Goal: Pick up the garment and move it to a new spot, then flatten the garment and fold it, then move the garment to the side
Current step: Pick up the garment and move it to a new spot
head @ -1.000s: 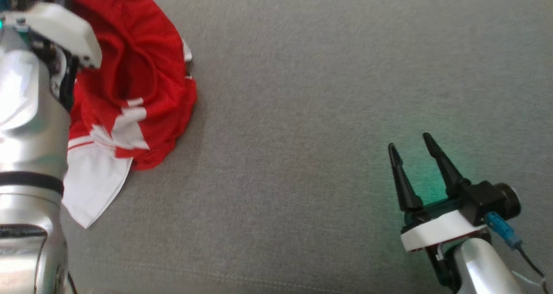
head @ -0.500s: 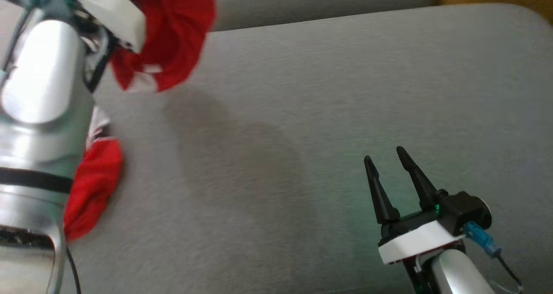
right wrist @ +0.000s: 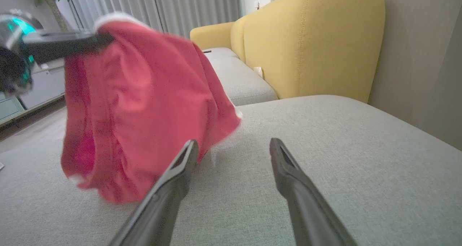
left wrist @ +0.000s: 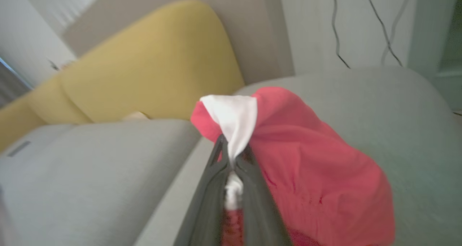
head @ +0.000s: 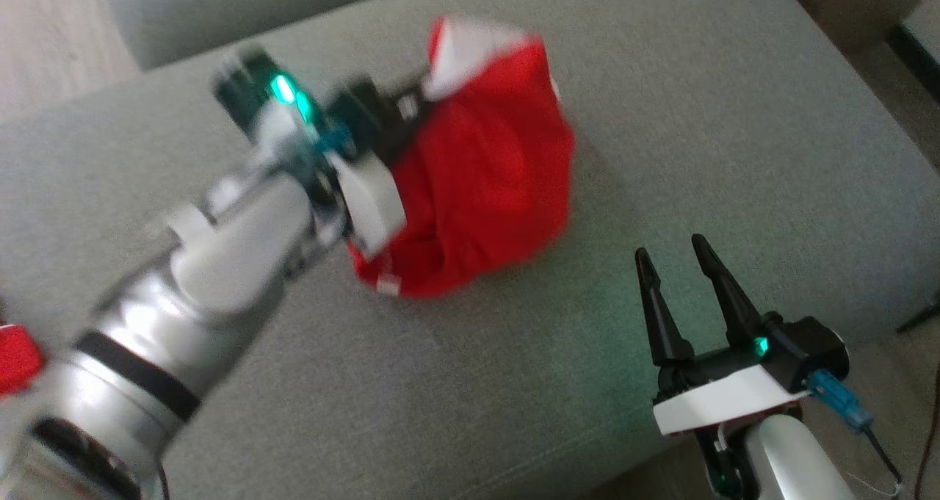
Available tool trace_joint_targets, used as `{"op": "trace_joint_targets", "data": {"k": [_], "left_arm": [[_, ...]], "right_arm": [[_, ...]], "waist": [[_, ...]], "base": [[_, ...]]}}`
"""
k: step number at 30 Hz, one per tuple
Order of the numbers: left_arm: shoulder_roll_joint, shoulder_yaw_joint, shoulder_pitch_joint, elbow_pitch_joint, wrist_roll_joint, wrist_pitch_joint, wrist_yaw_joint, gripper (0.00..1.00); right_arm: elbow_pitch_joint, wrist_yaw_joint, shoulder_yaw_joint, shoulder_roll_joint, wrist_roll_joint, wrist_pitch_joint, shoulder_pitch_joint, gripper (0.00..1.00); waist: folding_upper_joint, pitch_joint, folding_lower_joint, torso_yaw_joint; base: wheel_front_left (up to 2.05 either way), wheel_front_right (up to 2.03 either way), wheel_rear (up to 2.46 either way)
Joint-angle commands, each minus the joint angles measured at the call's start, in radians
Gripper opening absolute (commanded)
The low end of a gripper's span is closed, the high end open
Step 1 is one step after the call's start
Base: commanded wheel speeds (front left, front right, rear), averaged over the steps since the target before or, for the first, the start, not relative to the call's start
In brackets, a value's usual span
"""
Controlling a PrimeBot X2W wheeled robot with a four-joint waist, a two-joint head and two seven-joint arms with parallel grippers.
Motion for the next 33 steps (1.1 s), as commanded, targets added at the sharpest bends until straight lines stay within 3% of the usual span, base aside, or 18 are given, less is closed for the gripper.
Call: {"op": "trace_joint_targets", "data": {"k": [1, 5, 6, 7, 8, 13, 18, 26, 33], "left_arm": [[0.015, 0.004, -0.010, -0.002, -0.018, -0.005, 0.002, 0.00], [-0.042, -0.111, 0.065, 0.064, -0.062, -0.020, 0.002, 0.00], [-0.052, -0.137, 0.078, 0.081, -0.060, -0.024, 0.002, 0.13], [-0.060, -0.162, 0.085, 0.102, -0.040, -0.029, 0.002, 0.44], [-0.071, -0.182, 0.093, 0.120, -0.019, -0.033, 0.002, 1.00], [-0.123, -0.171, 0.139, 0.114, 0.007, -0.040, 0.053, 1.00], [-0.128, -0.069, 0.254, -0.046, 0.007, -0.041, 0.128, 1.00], [-0.066, 0.163, 0.537, -0.265, -0.029, -0.041, 0.227, 1.00], [-0.054, 0.460, 0.813, -0.428, -0.003, -0.041, 0.361, 1.00]], "right_arm": [[-0.038, 0.008, 0.021, 0.008, 0.004, -0.008, -0.037, 1.00], [-0.042, 0.008, 0.016, 0.008, 0.007, -0.008, -0.047, 1.00], [-0.043, 0.008, 0.014, 0.008, 0.007, -0.008, -0.048, 1.00], [-0.043, 0.008, 0.014, 0.008, 0.006, -0.008, -0.048, 1.00], [-0.041, 0.008, 0.015, 0.008, 0.004, -0.008, -0.047, 1.00], [-0.027, 0.008, 0.016, 0.008, -0.015, -0.008, -0.035, 1.00], [-0.006, 0.008, 0.024, 0.008, -0.034, -0.008, 0.001, 1.00], [0.015, 0.008, 0.031, 0.007, -0.034, -0.008, 0.063, 1.00], [0.008, 0.008, 0.019, 0.008, -0.044, -0.008, 0.102, 1.00]], "waist": [[0.0000, 0.052, -0.0001, -0.027], [0.0000, 0.088, -0.0001, -0.013], [0.0000, 0.092, -0.0001, -0.006], [0.0000, 0.093, -0.0001, 0.004], [0.0000, 0.092, -0.0001, 0.014], [0.0000, 0.061, -0.0001, 0.075], [0.0000, -0.033, -0.0001, 0.174], [0.0000, -0.190, -0.0001, 0.311], [0.0000, -0.258, -0.0001, 0.357]], "base": [[0.00, 0.00, 0.00], [0.00, 0.00, 0.00], [0.00, 0.00, 0.00], [0.00, 0.00, 0.00], [0.00, 0.00, 0.00], [0.00, 0.00, 0.00], [0.00, 0.00, 0.00], [0.00, 0.00, 0.00], [0.00, 0.00, 0.00]]}}
